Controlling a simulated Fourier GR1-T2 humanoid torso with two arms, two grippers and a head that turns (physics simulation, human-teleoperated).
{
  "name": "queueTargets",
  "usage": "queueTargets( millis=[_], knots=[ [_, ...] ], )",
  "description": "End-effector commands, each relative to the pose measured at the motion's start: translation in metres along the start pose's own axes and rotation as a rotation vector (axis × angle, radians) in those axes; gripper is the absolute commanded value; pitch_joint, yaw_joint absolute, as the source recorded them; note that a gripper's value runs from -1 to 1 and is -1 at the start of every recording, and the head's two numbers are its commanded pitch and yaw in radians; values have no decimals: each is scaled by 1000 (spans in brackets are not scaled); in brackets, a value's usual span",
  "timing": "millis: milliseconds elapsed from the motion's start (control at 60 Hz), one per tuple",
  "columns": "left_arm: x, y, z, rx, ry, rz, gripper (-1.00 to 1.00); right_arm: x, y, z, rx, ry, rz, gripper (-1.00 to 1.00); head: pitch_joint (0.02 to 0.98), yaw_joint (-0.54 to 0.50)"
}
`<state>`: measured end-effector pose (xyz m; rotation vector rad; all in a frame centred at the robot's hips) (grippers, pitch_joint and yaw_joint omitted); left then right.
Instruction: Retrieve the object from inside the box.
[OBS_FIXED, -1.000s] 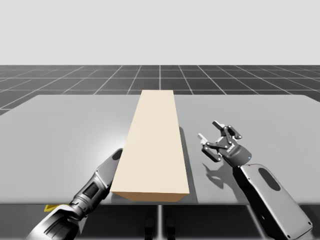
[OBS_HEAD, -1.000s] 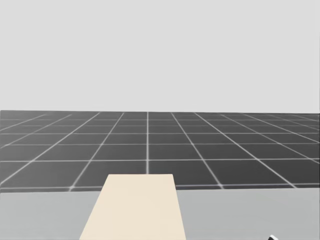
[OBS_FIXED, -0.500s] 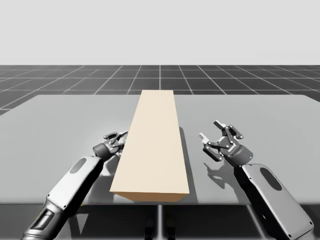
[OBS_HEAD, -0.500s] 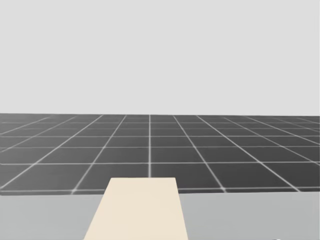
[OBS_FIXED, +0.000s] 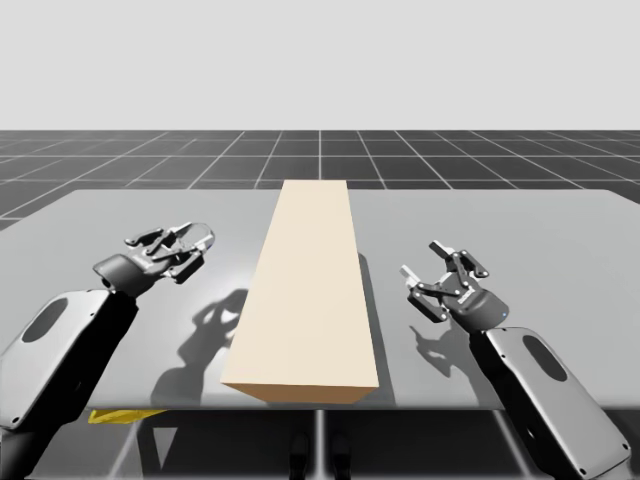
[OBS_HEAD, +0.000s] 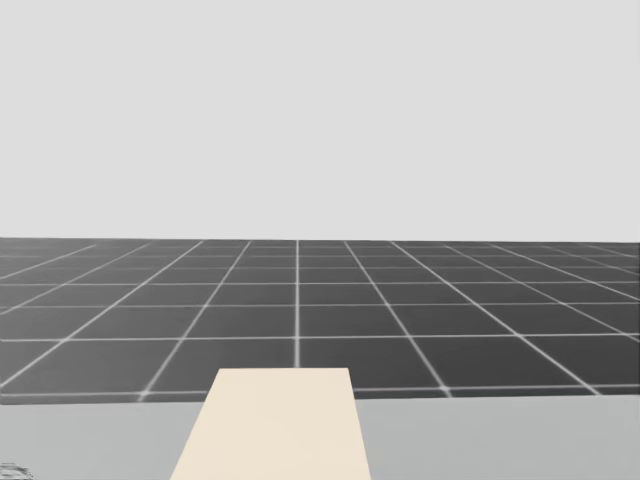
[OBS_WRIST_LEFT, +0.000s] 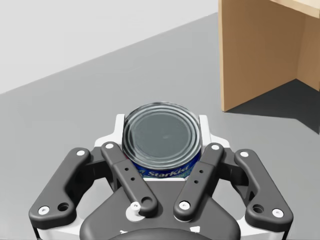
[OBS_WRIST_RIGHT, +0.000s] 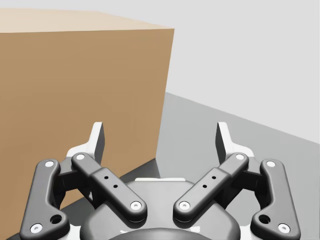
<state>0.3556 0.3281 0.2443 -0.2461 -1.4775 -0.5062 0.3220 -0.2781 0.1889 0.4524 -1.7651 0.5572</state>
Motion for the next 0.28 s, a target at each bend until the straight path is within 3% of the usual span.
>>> queueTargets(
  millis=[17,100,283],
  knots=[
    [55,5,-9,-97,-60,-105,1000,0,-2,1,2,4,-4,-1000,145,-46],
    [75,8,-12,-75,-89,-128,1000,0,-1,1,2,6,1,-1000,145,-47],
    [143,18,-9,-2,-223,-166,1000,0,-2,-2,-29,17,13,-1000,142,-41]
  ],
)
